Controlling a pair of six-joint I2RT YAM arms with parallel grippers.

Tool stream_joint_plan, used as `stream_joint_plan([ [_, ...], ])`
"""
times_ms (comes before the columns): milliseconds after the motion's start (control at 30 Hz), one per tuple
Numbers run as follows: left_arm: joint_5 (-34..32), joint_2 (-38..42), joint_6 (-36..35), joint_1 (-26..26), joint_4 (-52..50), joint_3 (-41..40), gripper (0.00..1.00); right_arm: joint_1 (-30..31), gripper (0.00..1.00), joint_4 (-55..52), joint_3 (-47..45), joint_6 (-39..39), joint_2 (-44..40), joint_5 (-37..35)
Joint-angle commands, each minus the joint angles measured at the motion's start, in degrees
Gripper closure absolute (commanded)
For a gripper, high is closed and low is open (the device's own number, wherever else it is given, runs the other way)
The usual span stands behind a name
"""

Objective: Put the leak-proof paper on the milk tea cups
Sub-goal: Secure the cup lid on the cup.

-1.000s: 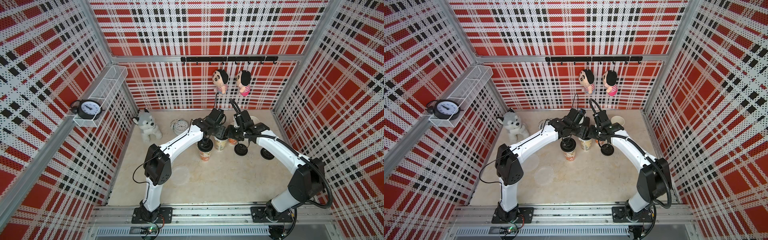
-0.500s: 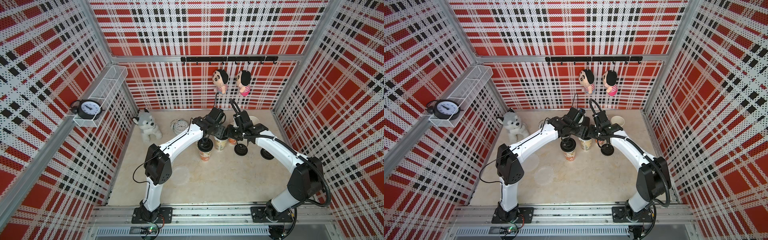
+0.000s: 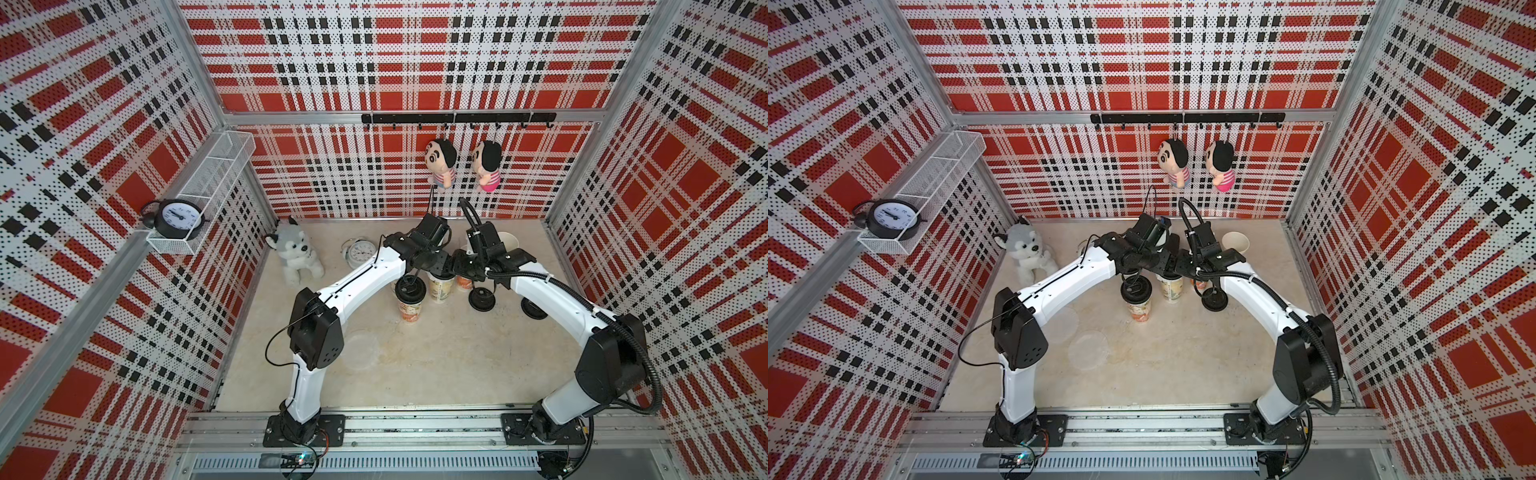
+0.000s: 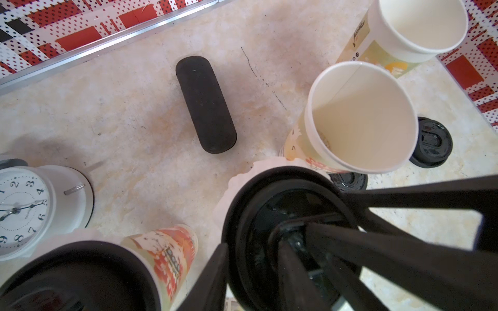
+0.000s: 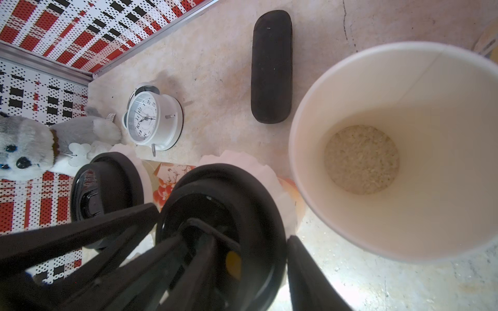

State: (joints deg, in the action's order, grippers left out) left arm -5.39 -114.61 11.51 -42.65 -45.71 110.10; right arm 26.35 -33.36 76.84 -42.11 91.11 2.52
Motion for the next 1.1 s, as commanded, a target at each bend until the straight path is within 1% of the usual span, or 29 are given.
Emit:
stream_joint_plan([
  [0, -0.4, 0.8, 0.8, 1.4, -1.7, 1.0, 0.64, 0.3, 0.56, -5.5, -2.4, -0.2, 1.5, -1.7],
  [100, 0.2, 2.5, 1.9, 2.2, -0.3, 0.4, 0.63, 0.3, 0.56, -5.5, -2.6, -0.4, 1.5, -1.7],
  [233, 0.4, 4.6, 2.9, 3.5, 1.6, -1.4, 0.64, 0.3, 0.56, -5.5, -2.7, -0.4, 1.5, -1.7],
  [333, 0.7, 5.3, 3.5, 4.4, 2.3, -2.6, 0.74, 0.3, 0.56, -5.6, -2.7, -0.4, 1.4, -1.7],
  [367, 1.1, 5.6, 3.6, 4.6, 2.8, -3.2, 0.74, 0.3, 0.56, -5.6, -2.8, -0.4, 1.4, -1.7],
  [600, 3.2, 4.5, 3.5, 4.6, 3.6, -4.0, 0.75, 0.3, 0.56, -5.6, -2.9, -0.4, 1.4, -1.6],
  [833, 6.1, 3.4, 2.4, 3.5, 3.8, -3.7, 0.75, 0.3, 0.56, -5.6, -3.2, -0.4, 1.3, -1.6],
  [1067, 6.0, 1.8, 2.0, 3.0, 2.9, -4.1, 0.76, 0.3, 0.56, -5.5, -3.3, -0.3, 1.3, -1.6],
])
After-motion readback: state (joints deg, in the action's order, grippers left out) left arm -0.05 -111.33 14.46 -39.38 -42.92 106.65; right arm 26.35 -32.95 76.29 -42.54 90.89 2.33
